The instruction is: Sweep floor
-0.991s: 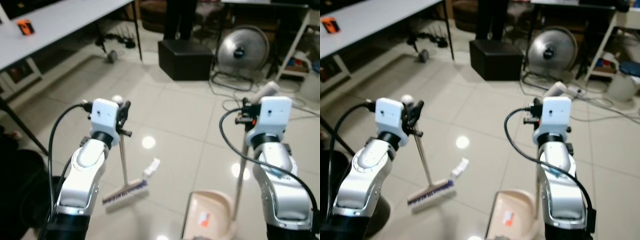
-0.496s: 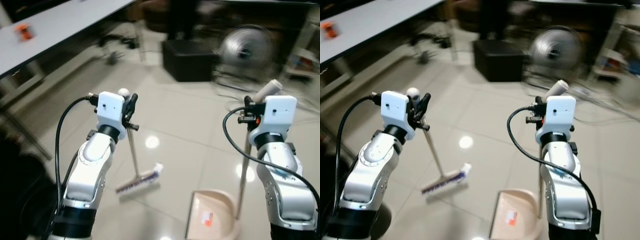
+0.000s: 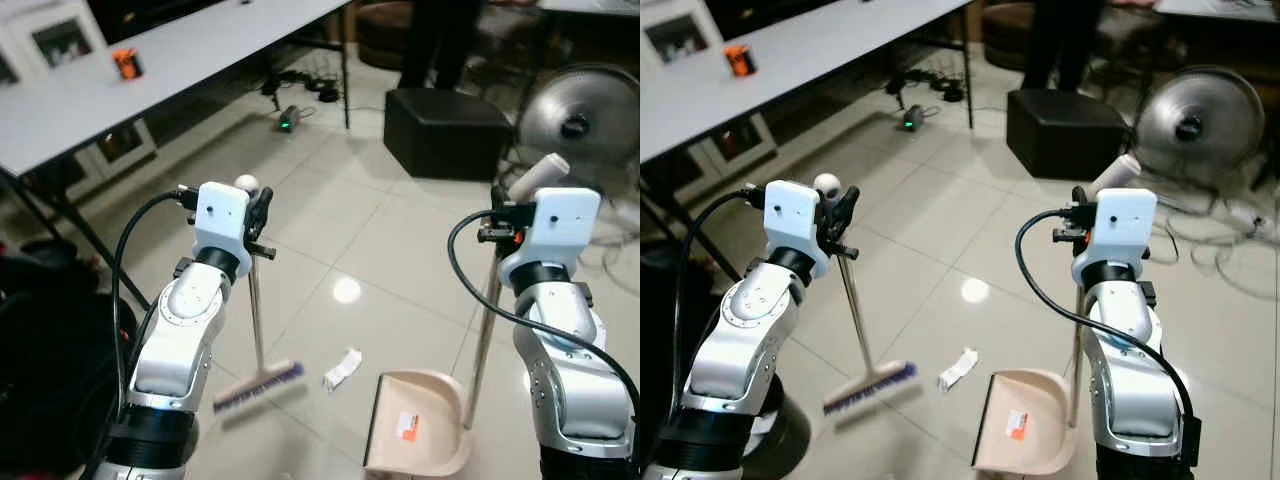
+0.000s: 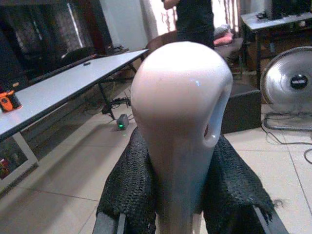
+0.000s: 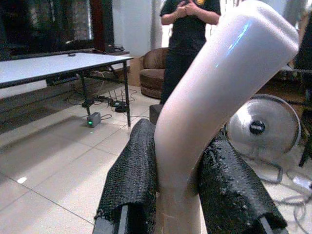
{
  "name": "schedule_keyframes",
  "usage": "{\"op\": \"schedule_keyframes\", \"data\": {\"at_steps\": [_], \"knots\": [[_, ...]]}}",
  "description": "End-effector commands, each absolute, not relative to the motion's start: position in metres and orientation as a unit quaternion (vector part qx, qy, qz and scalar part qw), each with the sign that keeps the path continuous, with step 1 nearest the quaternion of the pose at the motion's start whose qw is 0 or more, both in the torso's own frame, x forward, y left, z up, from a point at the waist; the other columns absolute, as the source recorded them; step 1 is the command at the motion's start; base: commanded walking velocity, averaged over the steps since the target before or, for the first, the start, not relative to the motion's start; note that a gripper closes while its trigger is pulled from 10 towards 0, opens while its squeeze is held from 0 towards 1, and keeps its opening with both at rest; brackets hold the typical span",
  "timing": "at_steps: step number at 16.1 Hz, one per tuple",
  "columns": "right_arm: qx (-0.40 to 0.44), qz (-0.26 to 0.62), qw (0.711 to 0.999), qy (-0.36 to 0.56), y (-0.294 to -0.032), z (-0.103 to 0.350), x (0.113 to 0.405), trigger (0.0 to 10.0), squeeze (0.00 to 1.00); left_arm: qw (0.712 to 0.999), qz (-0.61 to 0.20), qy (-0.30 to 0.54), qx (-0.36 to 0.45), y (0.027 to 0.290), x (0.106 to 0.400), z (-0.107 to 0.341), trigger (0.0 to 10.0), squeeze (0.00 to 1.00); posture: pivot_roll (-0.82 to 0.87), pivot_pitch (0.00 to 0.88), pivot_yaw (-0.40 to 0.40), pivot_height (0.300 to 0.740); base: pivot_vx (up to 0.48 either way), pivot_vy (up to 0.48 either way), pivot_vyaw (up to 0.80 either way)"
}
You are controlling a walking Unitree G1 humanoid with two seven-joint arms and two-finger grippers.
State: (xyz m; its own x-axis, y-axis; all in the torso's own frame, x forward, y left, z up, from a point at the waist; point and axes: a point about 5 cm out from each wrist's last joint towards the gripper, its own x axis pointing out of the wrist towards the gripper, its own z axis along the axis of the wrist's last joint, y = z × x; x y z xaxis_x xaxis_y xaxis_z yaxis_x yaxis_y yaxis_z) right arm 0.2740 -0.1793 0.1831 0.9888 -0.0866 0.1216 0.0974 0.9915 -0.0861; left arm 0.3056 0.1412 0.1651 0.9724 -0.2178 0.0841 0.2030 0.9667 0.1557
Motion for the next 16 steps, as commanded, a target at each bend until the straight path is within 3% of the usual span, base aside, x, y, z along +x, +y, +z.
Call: {"op": "schedule_keyframes", "data": {"at_steps": [1, 7, 16], "knots": [[-0.036, -0.031, 0.996, -0.081, -0.17, 0.19, 0.274, 10.0, 0.0, 0.989, -0.091, -0.067, 0.09, 0.149, 0.307, 0.172, 10.0, 0.0, -0.04, 0.012, 0.09, 0.74, 0.401, 0.0, 0.0], [-0.083, -0.062, 0.988, -0.117, -0.178, 0.192, 0.274, 10.0, 0.0, 0.99, -0.109, -0.055, 0.066, 0.134, 0.317, 0.167, 10.0, 0.0, -0.04, 0.052, 0.118, 0.74, 0.396, 0.0, 0.0], [-0.114, -0.048, 0.982, -0.144, -0.189, 0.193, 0.286, 10.0, 0.0, 0.992, -0.1, -0.049, 0.055, 0.135, 0.328, 0.163, 10.0, 0.0, -0.04, 0.143, 0.121, 0.74, 0.396, 0.0, 0.0]]}}
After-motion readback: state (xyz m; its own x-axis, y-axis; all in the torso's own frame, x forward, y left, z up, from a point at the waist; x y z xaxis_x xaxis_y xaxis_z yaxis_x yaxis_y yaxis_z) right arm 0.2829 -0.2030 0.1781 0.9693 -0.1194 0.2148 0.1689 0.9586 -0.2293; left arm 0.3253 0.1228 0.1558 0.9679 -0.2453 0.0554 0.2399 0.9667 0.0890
